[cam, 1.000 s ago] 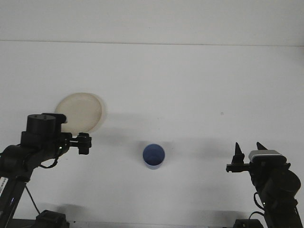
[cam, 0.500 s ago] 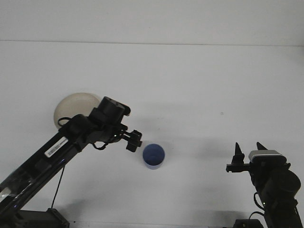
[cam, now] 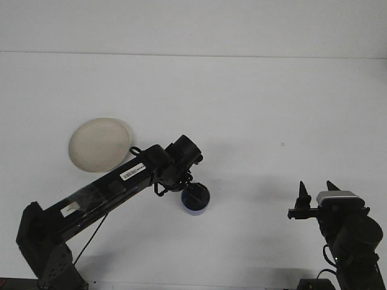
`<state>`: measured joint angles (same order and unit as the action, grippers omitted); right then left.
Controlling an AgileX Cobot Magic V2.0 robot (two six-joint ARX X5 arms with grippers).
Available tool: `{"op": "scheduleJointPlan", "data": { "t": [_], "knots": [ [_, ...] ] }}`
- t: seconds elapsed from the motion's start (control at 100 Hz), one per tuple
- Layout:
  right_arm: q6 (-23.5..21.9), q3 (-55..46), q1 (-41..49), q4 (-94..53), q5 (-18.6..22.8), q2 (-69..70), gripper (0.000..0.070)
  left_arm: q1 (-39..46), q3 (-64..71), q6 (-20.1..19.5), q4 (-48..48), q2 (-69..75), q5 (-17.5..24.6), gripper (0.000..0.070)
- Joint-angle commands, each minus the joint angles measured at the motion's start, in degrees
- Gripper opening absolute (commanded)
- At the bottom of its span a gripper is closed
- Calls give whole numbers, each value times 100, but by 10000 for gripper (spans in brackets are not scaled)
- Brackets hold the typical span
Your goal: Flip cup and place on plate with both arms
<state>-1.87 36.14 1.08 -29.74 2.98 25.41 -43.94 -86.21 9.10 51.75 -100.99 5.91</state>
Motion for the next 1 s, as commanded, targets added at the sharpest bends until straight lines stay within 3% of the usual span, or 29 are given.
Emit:
{"op": "scheduleJointPlan", "data": {
  "t": [0.0, 0.1, 0.23, 0.33, 0.58, 0.78, 0.99],
  "knots": [
    [39, 17, 2, 55, 2, 7, 467, -61, -131, -90, 48, -243, -39, 503],
    [39, 17, 2, 52, 2, 7, 467, -63, -131, -136, 63, -402, -55, 463],
    [39, 17, 2, 52, 2, 7, 467, -83, -131, -264, 96, -492, -55, 119],
    [39, 17, 2, 52, 2, 7, 467, -105, -138, -295, 94, -492, -55, 8],
    [39, 17, 2, 52, 2, 7, 467, -44, -310, -367, 315, -341, -85, 5],
    [42, 17, 2, 52, 2, 7, 467, 407, -863, -538, 780, -24, -767, 5],
    [39, 17, 2, 52, 2, 7, 467, 1652, -1333, -654, 1008, 433, -1543, 5]
  ]
}}
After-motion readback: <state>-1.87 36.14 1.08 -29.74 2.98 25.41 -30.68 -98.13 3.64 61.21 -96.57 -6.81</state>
